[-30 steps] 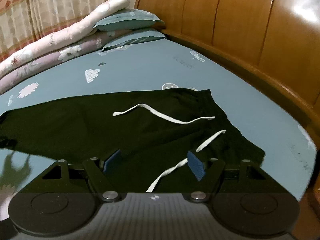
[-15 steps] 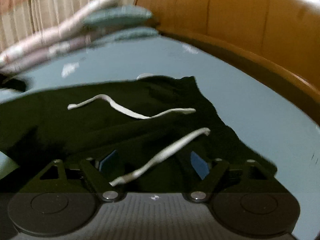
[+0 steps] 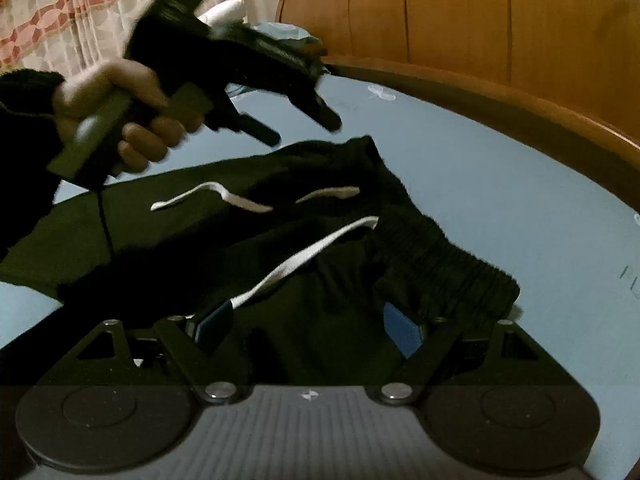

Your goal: Fold clothes

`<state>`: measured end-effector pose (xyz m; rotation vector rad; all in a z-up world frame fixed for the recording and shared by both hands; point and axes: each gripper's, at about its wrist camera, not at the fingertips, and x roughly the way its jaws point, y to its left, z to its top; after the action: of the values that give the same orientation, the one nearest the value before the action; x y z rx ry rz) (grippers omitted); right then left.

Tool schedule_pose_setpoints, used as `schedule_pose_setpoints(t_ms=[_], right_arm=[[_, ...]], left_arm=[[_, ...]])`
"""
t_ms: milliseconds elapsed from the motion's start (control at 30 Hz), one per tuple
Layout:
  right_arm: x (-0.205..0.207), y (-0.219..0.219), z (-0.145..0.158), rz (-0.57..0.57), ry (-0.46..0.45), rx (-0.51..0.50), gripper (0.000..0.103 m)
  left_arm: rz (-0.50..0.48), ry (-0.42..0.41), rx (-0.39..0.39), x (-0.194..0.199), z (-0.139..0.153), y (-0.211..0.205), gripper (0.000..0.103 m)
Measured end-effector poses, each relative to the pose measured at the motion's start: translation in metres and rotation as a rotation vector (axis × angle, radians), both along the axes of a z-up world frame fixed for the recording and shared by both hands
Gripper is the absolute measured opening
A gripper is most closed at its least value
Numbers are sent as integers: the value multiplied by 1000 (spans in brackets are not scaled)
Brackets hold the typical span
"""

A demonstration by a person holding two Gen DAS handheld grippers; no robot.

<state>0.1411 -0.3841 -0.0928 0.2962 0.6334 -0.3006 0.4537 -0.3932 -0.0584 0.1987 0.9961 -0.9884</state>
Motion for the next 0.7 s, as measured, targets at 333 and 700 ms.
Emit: schedule_pose_setpoints(t_ms=[333,700], right_arm=[[15,4,-5,3,64,-19,93],[18,19,-1,-13,75,-61,97]], left_arm=[[10,24,54,17,-32,-38,81],[-6,-12,31,18,-23,-30,83]])
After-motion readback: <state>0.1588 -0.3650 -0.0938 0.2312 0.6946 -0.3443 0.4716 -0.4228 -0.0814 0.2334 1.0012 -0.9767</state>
